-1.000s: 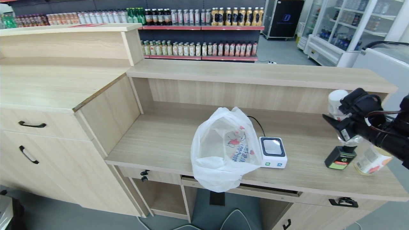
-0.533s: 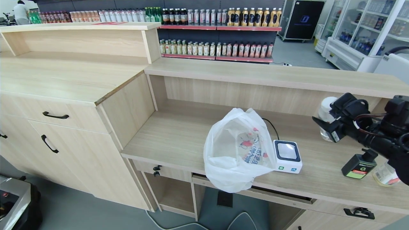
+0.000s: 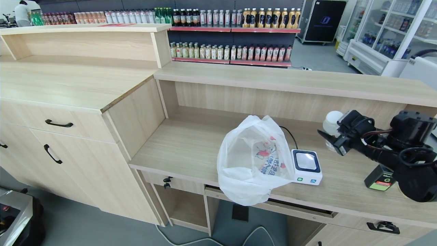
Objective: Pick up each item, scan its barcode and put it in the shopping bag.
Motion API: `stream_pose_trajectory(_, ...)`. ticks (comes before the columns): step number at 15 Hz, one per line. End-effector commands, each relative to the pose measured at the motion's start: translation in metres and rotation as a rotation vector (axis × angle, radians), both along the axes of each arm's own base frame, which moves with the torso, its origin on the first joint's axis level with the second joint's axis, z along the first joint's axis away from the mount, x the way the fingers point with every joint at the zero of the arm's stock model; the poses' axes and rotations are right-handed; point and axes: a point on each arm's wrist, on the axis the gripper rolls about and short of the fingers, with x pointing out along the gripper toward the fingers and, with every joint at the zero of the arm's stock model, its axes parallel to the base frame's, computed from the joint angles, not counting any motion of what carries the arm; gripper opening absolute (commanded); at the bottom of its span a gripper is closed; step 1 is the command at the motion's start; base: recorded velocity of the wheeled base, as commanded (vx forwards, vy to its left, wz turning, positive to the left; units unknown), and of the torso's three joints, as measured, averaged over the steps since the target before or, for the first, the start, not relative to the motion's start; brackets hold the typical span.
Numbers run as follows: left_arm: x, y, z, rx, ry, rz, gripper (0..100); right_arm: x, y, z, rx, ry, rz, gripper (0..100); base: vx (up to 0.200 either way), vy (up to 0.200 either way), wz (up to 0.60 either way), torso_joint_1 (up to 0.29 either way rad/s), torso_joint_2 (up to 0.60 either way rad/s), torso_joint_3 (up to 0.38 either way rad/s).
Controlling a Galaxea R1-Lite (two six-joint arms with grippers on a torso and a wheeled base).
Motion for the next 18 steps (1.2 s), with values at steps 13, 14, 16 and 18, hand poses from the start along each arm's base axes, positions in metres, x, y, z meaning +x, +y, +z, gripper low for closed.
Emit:
stream_pose_trajectory(13, 0.000, 0.000, 0.000, 0.000, 0.000, 0.000, 0, 0.037, 0.017, -0.025, 0.020, -0.016, 0.154, 0, 0.000, 0.000, 0.00, 0.000, 0.00, 0.000)
stream_pose_trajectory(14, 0.000, 0.000, 0.000, 0.000, 0.000, 0.000, 0, 0.037, 0.017, -0.025, 0.020, -0.014, 0.163, 0, 0.000, 0.000, 0.00, 0.000, 0.00, 0.000)
stream_pose_trajectory(16, 0.000, 0.000, 0.000, 0.000, 0.000, 0.000, 0, 0.038, 0.017, -0.026, 0.020, -0.013, 0.166, 0, 0.000, 0.000, 0.00, 0.000, 0.00, 0.000)
stream_pose_trajectory(18, 0.000, 0.000, 0.000, 0.000, 0.000, 0.000, 0, 0.038, 0.017, -0.027, 0.021, -0.009, 0.166, 0, 0.000, 0.000, 0.00, 0.000, 0.00, 0.000)
